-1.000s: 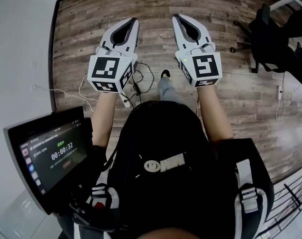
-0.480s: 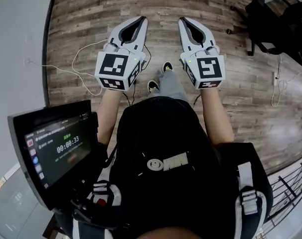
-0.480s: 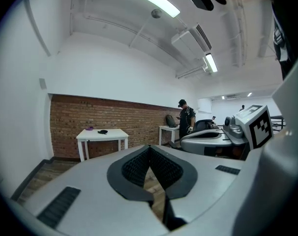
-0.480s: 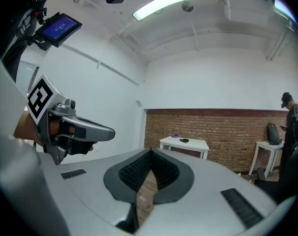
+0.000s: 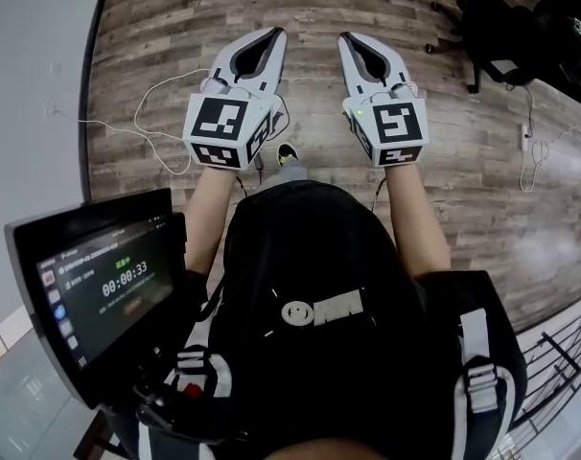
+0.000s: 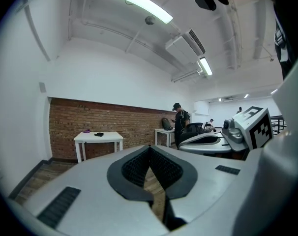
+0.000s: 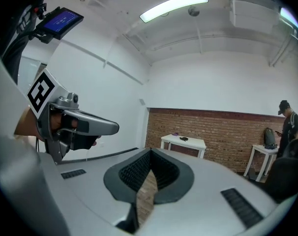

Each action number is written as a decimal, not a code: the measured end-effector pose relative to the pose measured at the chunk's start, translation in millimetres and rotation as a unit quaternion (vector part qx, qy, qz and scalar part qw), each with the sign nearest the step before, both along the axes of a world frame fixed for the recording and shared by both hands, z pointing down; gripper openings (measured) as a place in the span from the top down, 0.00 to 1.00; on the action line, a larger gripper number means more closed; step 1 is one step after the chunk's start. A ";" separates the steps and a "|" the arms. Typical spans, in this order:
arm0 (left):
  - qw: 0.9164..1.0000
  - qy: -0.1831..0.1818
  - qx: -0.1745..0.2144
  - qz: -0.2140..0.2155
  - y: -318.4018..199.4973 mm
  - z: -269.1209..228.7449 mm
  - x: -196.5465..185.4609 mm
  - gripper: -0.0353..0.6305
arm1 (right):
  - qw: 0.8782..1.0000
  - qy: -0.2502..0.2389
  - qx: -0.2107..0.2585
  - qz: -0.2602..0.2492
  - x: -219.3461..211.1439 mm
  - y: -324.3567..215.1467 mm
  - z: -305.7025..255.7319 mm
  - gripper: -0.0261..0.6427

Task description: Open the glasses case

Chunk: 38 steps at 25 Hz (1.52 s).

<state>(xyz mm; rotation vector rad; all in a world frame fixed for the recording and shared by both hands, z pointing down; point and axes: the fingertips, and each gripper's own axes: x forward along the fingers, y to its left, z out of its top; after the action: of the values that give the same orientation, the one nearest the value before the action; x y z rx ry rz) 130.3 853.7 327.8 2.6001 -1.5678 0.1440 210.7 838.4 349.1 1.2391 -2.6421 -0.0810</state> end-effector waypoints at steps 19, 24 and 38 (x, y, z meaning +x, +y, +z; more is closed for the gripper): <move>1.000 -0.009 -0.001 -0.013 165.9 -7.2 45.0 0.94 | 1.000 -0.018 -0.004 -0.025 33.3 159.8 -11.3 0.96; 1.000 0.000 -0.004 -0.005 167.5 -13.8 38.5 0.94 | 1.000 -0.018 -0.007 -0.023 16.7 160.6 -17.6 0.96; 1.000 0.003 0.029 -0.009 152.7 -39.5 14.2 0.94 | 0.999 -0.027 0.015 -0.041 -22.5 150.0 -42.1 0.96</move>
<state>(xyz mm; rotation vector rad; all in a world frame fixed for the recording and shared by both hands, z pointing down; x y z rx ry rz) 144.5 1006.4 288.3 2.6259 -1.6169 0.0916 188.2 988.4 307.0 1.1570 -2.7485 -0.1026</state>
